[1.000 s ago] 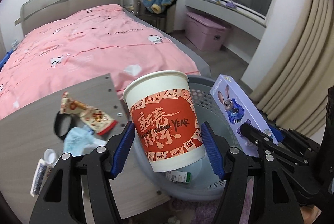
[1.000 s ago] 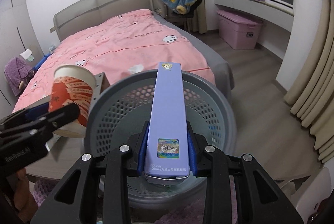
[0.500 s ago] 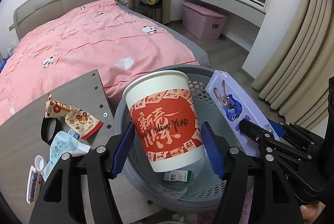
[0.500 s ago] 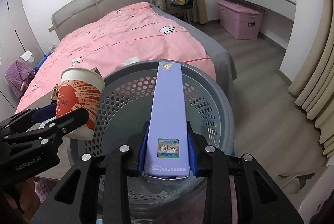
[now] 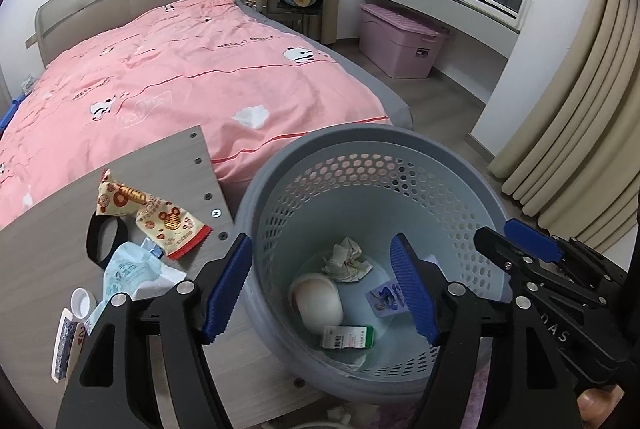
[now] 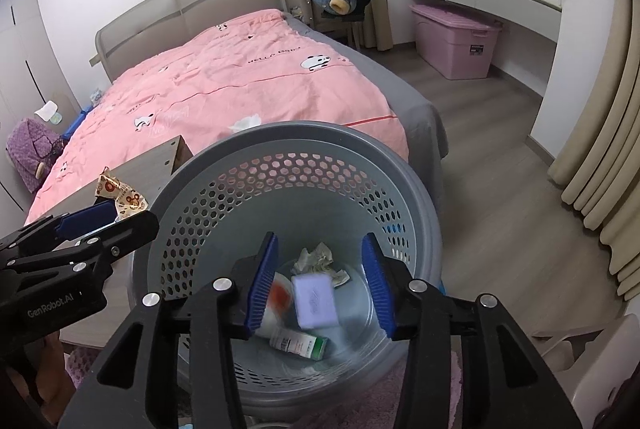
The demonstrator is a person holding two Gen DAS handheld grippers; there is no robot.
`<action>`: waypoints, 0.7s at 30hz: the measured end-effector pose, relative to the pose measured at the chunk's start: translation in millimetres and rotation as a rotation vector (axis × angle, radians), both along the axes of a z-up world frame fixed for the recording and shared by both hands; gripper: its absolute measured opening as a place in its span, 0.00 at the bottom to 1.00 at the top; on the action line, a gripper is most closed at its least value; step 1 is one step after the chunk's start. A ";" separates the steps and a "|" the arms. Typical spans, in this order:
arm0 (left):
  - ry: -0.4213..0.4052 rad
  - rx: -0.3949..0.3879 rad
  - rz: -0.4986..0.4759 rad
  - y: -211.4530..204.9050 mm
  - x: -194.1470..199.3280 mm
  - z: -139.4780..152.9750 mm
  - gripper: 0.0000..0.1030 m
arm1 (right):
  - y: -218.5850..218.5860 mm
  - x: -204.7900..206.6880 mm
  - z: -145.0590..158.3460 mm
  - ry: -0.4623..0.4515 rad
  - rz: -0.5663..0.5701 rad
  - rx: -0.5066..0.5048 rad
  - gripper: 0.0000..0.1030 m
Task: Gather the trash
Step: 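Carry the cup and box over the basket and open both tools to drop them, then move both open tools back over the table toward the remaining items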
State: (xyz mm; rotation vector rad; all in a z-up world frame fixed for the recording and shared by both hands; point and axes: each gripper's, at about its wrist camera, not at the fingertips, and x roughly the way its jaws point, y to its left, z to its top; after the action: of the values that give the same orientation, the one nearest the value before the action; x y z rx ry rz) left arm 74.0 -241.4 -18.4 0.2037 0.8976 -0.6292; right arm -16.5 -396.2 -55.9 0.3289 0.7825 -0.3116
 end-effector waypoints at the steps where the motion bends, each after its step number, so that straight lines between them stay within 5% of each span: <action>1: -0.004 0.002 0.006 1.5 0.0 0.1 0.67 | 1.0 0.0 0.0 0.000 -0.001 0.000 0.46; 21: -0.027 0.005 0.071 30.8 -5.8 1.0 0.69 | 13.9 -2.4 -2.5 0.012 0.012 -0.006 0.60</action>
State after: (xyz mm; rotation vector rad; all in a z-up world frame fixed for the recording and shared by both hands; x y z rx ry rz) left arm 68.1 -210.7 -17.4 0.1835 0.8765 -0.5569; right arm -18.9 -382.4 -58.4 0.3167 0.7953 -0.3044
